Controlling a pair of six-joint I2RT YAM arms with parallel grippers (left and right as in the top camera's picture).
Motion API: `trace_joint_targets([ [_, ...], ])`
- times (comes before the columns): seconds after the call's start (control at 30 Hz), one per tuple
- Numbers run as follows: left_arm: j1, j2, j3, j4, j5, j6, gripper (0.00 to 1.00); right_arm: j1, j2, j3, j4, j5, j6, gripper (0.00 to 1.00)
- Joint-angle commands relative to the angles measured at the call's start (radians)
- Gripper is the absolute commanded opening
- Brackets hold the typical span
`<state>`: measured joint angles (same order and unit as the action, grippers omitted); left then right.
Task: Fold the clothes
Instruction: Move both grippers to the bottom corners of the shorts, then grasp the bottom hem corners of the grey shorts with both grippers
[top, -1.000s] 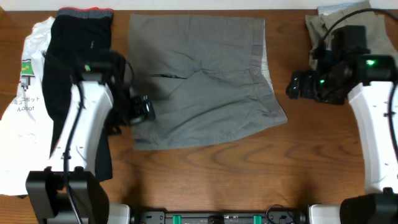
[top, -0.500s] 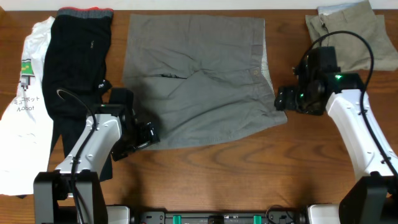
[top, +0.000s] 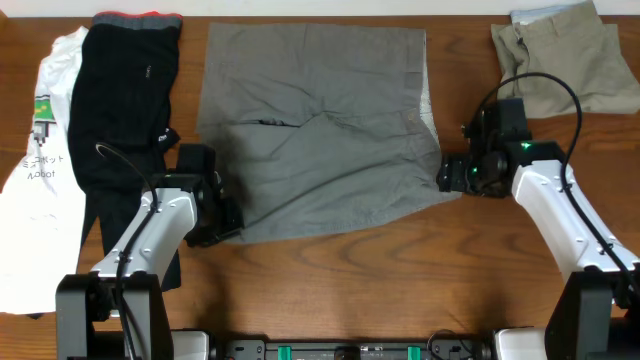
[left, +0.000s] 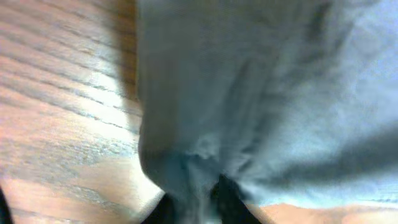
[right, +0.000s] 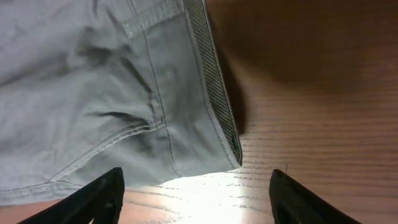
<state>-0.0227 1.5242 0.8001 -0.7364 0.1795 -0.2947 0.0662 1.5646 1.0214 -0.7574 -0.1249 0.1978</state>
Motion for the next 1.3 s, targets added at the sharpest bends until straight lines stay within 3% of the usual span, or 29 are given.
trace_joint_targets([
  [0.0, 0.0, -0.013, -0.005, -0.021, -0.008, 0.006, 0.06, 0.006, 0.006, -0.023, 0.014, 0.005, 0.008, 0.71],
  [0.4, 0.0, -0.013, -0.005, -0.035, -0.009, 0.006, 0.06, 0.004, 0.018, -0.05, 0.079, 0.136, 0.033, 0.62],
  [0.73, 0.0, -0.013, -0.005, -0.017, -0.009, 0.006, 0.06, 0.005, 0.033, -0.129, 0.214, 0.016, -0.031, 0.56],
  [0.8, 0.0, -0.013, -0.005, -0.015, -0.009, 0.006, 0.06, 0.005, 0.033, -0.146, 0.23, 0.011, -0.031, 0.47],
  [0.87, 0.0, -0.013, -0.005, -0.014, -0.009, 0.006, 0.06, 0.005, 0.033, -0.152, 0.23, -0.006, -0.031, 0.22],
  [0.93, 0.0, -0.013, -0.005, -0.013, -0.009, 0.006, 0.06, 0.005, 0.033, -0.152, 0.232, -0.038, -0.031, 0.15],
  [1.07, 0.0, -0.013, -0.005, -0.011, -0.009, 0.006, 0.06, 0.005, 0.033, -0.152, 0.241, -0.102, -0.068, 0.19],
  [1.2, 0.0, -0.013, -0.005, -0.009, -0.009, 0.006, 0.06, 0.005, 0.034, -0.152, 0.225, -0.103, -0.117, 0.45],
  [1.27, 0.0, -0.013, -0.005, -0.008, -0.009, 0.006, 0.06, 0.005, 0.034, -0.152, 0.217, -0.099, -0.137, 0.5],
])
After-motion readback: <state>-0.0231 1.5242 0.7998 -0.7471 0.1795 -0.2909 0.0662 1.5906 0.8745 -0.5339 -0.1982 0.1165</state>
